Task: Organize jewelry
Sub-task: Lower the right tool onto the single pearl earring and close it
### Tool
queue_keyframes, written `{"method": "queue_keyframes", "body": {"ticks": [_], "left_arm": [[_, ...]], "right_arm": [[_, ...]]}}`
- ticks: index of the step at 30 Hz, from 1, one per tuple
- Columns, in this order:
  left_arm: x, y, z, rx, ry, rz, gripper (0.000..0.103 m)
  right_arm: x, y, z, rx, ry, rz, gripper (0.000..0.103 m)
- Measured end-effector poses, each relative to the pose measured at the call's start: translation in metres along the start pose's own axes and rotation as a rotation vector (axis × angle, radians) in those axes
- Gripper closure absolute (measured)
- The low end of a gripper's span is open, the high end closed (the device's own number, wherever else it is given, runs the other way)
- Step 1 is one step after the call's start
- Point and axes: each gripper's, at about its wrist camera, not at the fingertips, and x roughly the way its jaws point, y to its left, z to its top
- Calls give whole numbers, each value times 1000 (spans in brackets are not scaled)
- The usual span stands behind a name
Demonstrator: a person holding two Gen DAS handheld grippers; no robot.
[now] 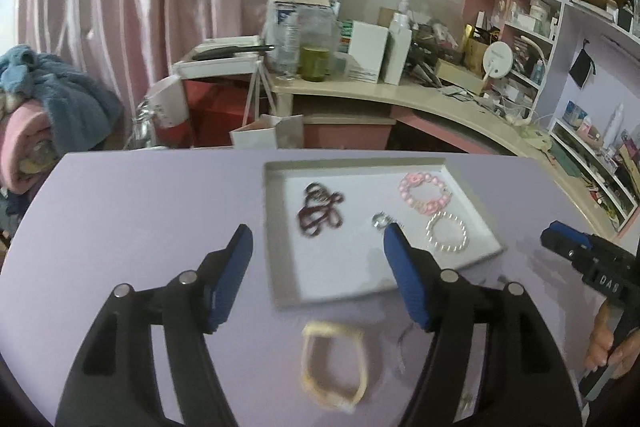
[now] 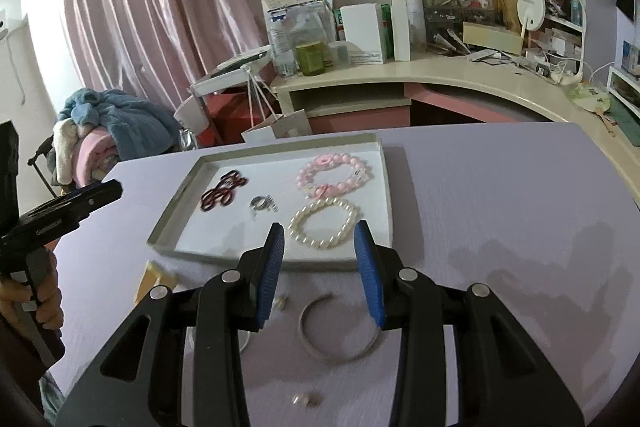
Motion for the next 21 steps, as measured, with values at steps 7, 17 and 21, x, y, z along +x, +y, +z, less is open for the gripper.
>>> {"method": "queue_keyframes", "body": {"ticks": [7,17,21], "left_arm": [[-43,13,-45,14,-42,64,21],[-69,6,-95,33,-58,62,14],[-69,2,-107,30,-44,57,14]], "right_arm": [[-20,15,-30,-24,8,-7,65],[-16,19,-76,-45,90,-58,65],[-8,22,-91,-63,132,-73,65]]}}
